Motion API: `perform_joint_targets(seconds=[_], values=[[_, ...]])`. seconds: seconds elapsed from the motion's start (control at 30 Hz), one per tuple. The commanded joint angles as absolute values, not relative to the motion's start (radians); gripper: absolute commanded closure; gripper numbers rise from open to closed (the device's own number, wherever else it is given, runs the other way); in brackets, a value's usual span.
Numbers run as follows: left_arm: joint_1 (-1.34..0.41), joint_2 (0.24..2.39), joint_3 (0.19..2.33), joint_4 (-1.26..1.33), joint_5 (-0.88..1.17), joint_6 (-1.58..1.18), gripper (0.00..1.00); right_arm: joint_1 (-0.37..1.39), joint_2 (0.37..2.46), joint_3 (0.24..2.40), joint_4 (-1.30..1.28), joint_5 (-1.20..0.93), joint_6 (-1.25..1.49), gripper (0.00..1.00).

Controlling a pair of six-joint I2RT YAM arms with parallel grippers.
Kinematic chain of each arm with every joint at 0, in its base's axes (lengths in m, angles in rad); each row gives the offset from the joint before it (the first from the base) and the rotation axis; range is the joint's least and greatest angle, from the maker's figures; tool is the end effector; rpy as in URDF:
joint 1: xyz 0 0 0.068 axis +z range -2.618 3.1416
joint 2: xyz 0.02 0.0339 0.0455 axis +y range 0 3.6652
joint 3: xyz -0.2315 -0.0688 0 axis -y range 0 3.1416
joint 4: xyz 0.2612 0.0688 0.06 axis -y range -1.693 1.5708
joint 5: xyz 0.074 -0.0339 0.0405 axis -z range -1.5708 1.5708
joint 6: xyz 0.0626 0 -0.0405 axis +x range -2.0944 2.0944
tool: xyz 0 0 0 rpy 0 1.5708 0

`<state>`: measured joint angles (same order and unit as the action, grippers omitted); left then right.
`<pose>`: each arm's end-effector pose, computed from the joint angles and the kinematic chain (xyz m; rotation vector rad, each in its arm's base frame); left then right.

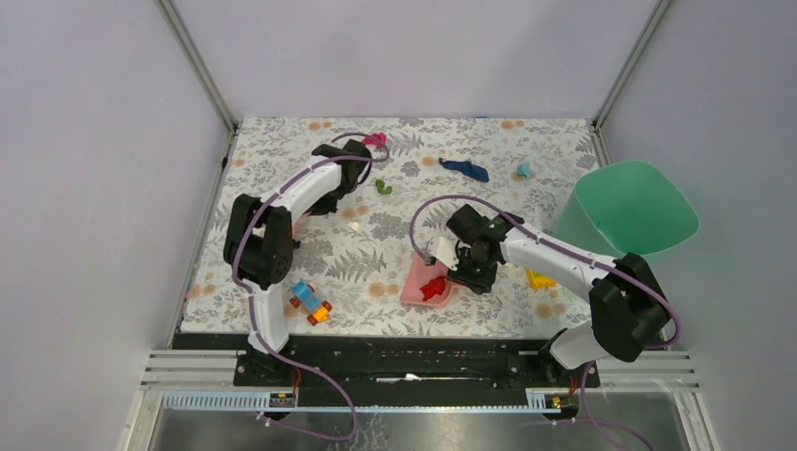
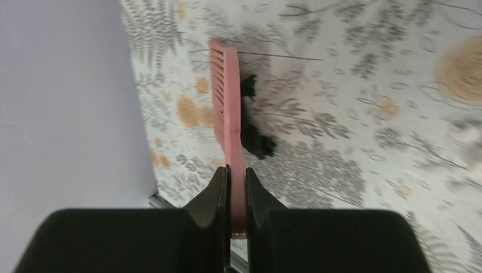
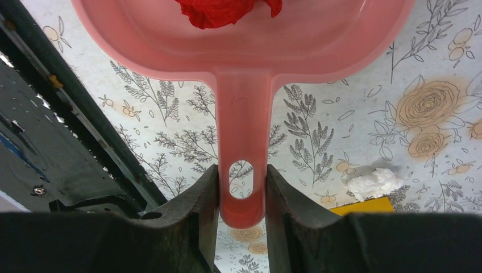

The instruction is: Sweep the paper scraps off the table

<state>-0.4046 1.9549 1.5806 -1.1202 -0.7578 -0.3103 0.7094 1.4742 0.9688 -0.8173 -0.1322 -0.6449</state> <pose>0.3671 -0.1104 0.1694 0.0846 2.6477 0.9525 0.2137 0.1943 0.1381 -1.8302 2.2384 0.2029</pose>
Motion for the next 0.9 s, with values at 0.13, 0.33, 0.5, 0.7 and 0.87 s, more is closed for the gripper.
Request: perform_joint_targets(seconds=[0.13, 0.33, 0.5, 0.7, 0.87], values=[[-0.45, 1.887, 1.596, -1.007, -0.387, -0.28, 1.0, 0.719, 1.506, 1.031, -0.808, -0.063, -0.606, 0.88], [-0.52, 1.853, 1.578, -0.96, -0.248, -0.272, 1.0, 0.719, 1.58, 1.08, -0.802, -0.055, -0.6, 0.89], [-0.59, 1.831, 1.577, -0.963, -0.144, -0.28, 1.0, 0.719, 1.617, 1.114, -0.806, -0.05, -0.602, 0.89], [-0.65, 1.749, 1.587, -0.953, -0.011, -0.305, 1.0, 0.719, 1.629, 1.116, -0.804, -0.056, -0.61, 0.89], [-0.678, 1.703, 1.598, -0.936, 0.164, -0.311, 1.0, 0.72, 1.626, 1.114, -0.803, -0.092, -0.605, 0.89]])
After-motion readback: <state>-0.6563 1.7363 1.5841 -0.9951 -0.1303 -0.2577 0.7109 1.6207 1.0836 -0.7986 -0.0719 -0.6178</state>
